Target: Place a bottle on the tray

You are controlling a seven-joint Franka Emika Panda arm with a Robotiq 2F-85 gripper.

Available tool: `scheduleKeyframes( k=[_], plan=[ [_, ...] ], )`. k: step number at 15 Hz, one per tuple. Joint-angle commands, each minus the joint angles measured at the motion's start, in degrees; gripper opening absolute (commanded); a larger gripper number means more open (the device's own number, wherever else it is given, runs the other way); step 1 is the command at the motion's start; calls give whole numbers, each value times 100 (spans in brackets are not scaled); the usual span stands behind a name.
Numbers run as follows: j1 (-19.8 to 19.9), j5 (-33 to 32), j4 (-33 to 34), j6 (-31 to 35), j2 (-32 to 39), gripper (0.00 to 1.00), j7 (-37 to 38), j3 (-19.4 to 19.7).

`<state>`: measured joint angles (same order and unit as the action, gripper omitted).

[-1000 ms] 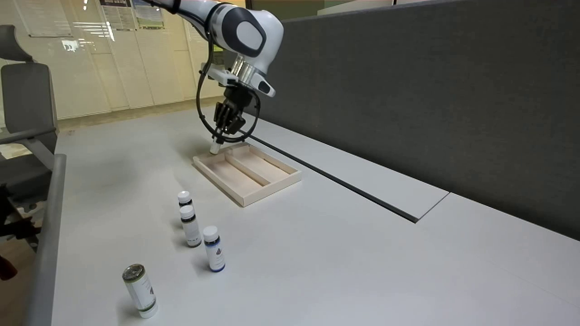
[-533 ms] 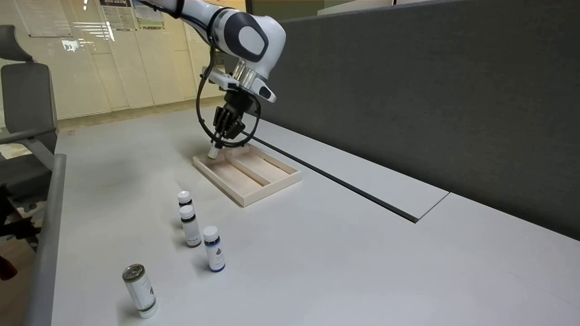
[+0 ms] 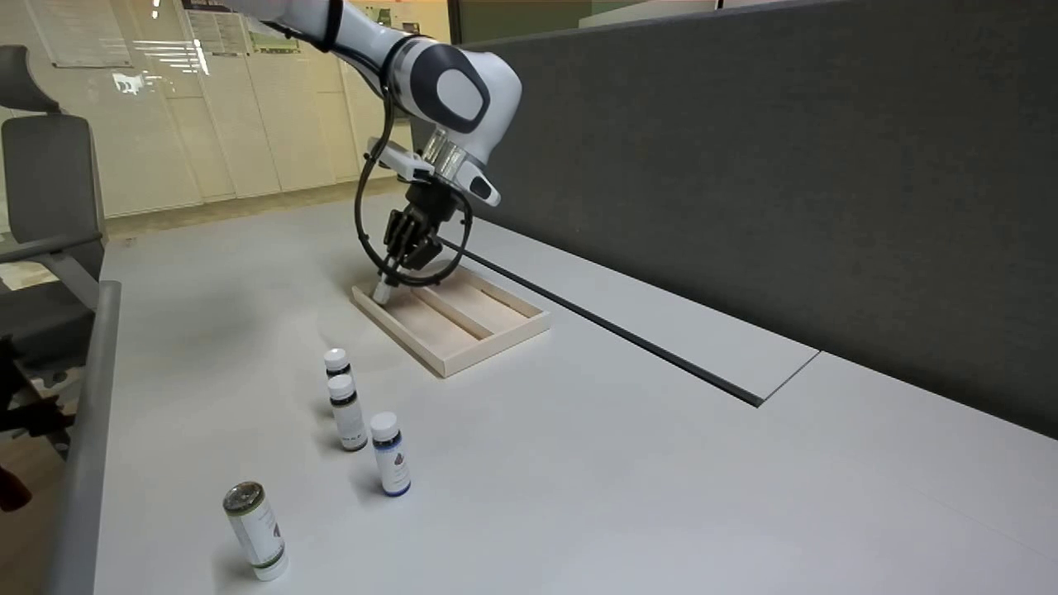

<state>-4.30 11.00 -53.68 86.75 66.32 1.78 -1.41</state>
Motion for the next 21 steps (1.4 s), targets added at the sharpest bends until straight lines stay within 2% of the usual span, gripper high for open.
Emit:
scheduleKeyframes(
  k=[1, 8, 15, 20, 21],
  plan=[
    [0, -1, 241, -120, 115, 54, 143, 39],
    [-100, -85, 40, 194, -70, 98, 60, 98],
    [-150, -76, -605, 1316, -648, 100, 423, 315],
    [58, 227, -1457, 1986, -1233, 100, 709, 452],
    [199, 138, -1640, 2094, -1335, 100, 781, 293]
  ],
)
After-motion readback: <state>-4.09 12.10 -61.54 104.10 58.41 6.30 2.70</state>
